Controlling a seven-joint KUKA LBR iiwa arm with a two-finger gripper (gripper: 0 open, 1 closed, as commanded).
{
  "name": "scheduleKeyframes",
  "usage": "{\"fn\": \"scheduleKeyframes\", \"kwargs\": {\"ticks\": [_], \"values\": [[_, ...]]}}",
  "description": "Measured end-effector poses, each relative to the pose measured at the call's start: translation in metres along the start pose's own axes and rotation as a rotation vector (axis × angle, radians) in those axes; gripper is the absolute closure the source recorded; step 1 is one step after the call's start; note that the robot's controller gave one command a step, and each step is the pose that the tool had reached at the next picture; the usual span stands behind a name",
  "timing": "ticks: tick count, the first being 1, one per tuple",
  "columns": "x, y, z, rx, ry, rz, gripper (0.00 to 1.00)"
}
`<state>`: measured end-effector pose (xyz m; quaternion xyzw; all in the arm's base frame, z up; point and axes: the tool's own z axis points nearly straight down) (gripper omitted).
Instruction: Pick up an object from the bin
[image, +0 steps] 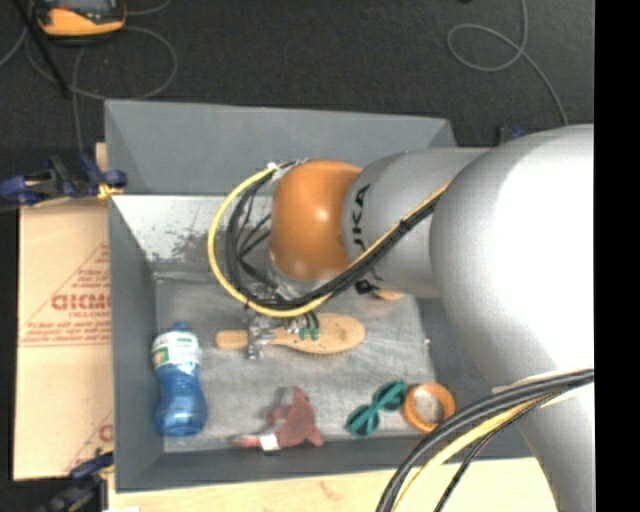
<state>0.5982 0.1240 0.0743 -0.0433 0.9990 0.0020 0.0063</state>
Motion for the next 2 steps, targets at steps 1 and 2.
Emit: {"fn": "scheduleKeyframes", "kwargs": {"ticks": [1,2], "values": [[-0.001,0.012,-0.049,0.003,0.015,0.023,1.0],[-0.01,0.002,-0.118,0.002,0.013,0.041,1.0]]}}
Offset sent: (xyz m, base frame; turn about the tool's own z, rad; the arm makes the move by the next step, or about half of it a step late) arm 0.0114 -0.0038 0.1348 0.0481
